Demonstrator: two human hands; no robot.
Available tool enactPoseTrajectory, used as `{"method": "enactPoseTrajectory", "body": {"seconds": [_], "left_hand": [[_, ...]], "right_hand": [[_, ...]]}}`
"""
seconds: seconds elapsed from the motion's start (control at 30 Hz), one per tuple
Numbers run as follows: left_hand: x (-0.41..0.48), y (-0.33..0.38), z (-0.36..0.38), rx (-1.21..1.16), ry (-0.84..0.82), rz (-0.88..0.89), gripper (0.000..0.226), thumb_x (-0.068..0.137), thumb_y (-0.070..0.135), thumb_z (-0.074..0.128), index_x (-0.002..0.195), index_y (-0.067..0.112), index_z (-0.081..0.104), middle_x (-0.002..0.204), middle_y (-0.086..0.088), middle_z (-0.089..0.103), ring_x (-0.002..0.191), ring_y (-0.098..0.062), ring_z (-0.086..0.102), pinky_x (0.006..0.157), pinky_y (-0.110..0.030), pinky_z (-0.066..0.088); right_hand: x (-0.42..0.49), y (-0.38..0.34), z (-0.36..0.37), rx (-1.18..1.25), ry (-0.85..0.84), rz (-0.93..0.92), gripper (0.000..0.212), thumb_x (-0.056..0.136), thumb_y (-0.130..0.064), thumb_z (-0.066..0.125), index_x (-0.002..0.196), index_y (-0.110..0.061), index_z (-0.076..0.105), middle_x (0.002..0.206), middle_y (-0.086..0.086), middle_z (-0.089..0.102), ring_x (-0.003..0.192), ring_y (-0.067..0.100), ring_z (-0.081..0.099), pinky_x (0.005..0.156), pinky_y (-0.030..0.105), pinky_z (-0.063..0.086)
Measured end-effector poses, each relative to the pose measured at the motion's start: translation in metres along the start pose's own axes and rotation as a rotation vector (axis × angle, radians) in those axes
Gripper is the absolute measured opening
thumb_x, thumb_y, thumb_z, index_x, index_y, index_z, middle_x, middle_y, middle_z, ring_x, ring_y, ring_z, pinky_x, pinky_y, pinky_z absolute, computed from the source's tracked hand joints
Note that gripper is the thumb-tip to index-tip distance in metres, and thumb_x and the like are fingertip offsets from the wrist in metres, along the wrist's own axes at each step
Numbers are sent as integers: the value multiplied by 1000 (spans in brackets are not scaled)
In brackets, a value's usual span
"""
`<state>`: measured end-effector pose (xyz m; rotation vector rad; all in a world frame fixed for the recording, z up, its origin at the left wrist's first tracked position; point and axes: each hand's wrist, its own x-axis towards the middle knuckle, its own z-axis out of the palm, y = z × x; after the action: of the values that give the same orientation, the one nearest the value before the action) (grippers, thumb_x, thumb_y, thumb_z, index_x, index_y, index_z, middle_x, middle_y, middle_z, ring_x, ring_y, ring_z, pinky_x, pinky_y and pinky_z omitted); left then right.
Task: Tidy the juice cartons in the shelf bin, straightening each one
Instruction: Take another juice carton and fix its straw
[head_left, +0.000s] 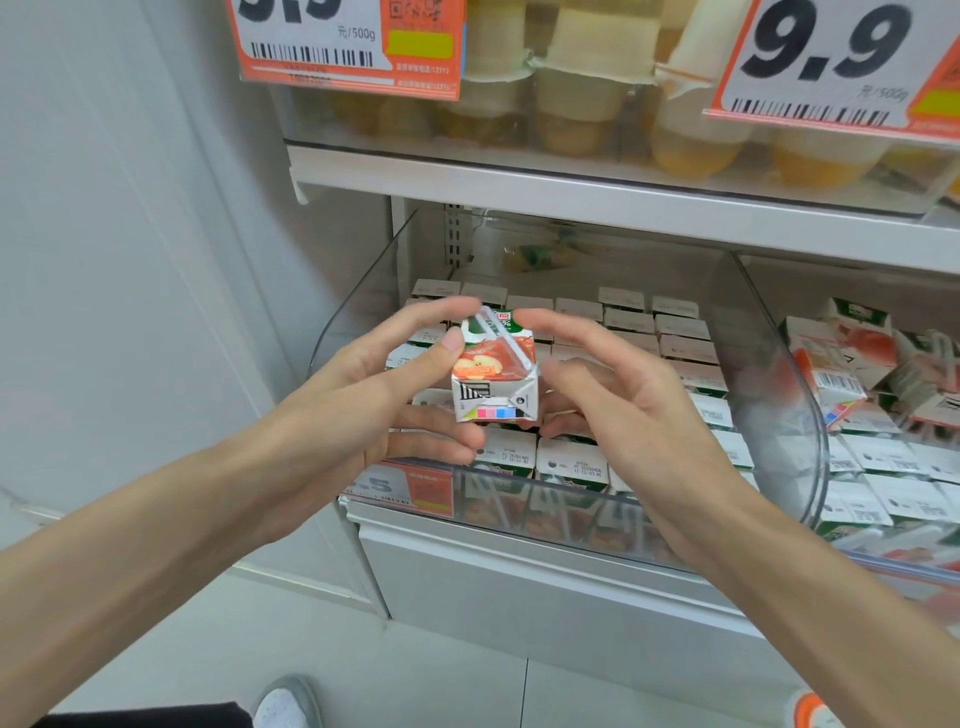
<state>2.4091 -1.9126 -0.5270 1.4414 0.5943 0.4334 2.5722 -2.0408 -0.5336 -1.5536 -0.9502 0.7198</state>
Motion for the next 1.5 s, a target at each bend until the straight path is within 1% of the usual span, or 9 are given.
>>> {"method": "enactPoseTrajectory", "body": {"seconds": [0.13,0.3,0.5,0.67,0.83,1.17,1.3,1.37,1.5], "left_hand": [[2,-1,-2,-24,-6,-3,32,104,40,52,130,44,71,107,-5,80,73,-22,73,68,-27,62],[3,-4,-5,-9,-29,7,36,106,33,53,136,45,68,118,-4,79,89,-22,77,76,-27,63],[4,-4,-5,-3,-27,-13,33,108,32,53,134,46,69,121,-4,79,89,-20,77,75,-27,62],[4,-3,-5,-12,-19,-16,32,102,37,56,129,45,72,116,-4,80,89,-20,78,75,-27,62],[5,-3,-6,11,-32,-14,37,95,44,58,129,43,73,106,-3,79,89,-20,78,76,-28,62],[4,-4,-7,25,-26,-13,43,84,50,61,125,45,75,113,-6,79,93,-20,78,75,-27,61],[2,-3,-7,17,-17,-18,43,86,50,59,127,46,73,116,-4,80,93,-19,78,74,-27,62],[2,-2,-6,17,-6,-22,44,86,51,58,128,46,72,116,-4,80,93,-20,78,74,-27,62],[1,-1,-5,39,6,-22,43,89,53,57,129,46,71,117,-3,79,95,-21,78,76,-27,62]], "right_hand": [[1,4,-2,-20,-34,30,53,100,0,64,132,-42,68,92,0,81,85,11,76,90,31,58],[2,6,-2,11,-52,44,51,96,-6,73,132,-42,67,95,0,81,93,16,79,92,33,56],[2,5,0,43,-60,40,51,96,-11,75,136,-41,65,97,0,81,94,15,79,87,27,53],[2,5,0,61,-74,46,53,98,-9,72,141,-39,62,99,0,81,96,15,79,85,25,57],[2,6,-1,61,-74,28,50,97,-13,74,136,-42,63,97,-2,80,95,15,78,88,30,61],[2,6,-2,34,-93,36,51,97,-15,73,141,-40,62,99,-1,80,97,14,78,93,33,61],[5,5,-5,9,-104,55,49,104,-8,60,141,-40,63,100,0,82,98,14,78,94,34,59],[6,4,-5,39,-105,74,44,106,-12,56,138,-40,66,102,3,82,98,16,78,92,36,59],[7,4,-4,102,-90,75,28,104,-37,59,130,-40,71,104,4,81,95,20,79,89,38,59]]}}
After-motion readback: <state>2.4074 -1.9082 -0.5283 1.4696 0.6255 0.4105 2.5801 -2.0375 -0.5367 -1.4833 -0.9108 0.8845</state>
